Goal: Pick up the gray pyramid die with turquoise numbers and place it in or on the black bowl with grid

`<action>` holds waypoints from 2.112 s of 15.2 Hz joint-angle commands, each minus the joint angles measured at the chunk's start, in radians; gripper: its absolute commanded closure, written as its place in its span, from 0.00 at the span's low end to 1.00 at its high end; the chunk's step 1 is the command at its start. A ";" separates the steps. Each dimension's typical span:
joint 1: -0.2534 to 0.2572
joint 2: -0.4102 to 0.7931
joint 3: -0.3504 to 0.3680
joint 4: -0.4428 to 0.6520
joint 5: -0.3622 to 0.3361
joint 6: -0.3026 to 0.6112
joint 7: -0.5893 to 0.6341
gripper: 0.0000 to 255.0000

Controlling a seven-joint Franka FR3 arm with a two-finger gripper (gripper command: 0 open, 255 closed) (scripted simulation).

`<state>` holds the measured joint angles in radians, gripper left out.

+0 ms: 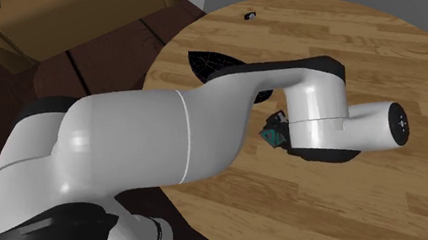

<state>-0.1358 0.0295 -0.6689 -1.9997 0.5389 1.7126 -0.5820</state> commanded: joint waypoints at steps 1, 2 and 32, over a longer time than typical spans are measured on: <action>0.000 -0.009 -0.001 0.018 -0.007 -0.021 0.014 1.00; 0.000 -0.013 -0.001 0.027 -0.011 -0.031 0.022 1.00; 0.130 -0.059 0.141 0.193 0.019 -0.066 0.356 1.00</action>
<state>-0.0185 -0.0269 -0.5420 -1.7972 0.5538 1.6251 -0.2456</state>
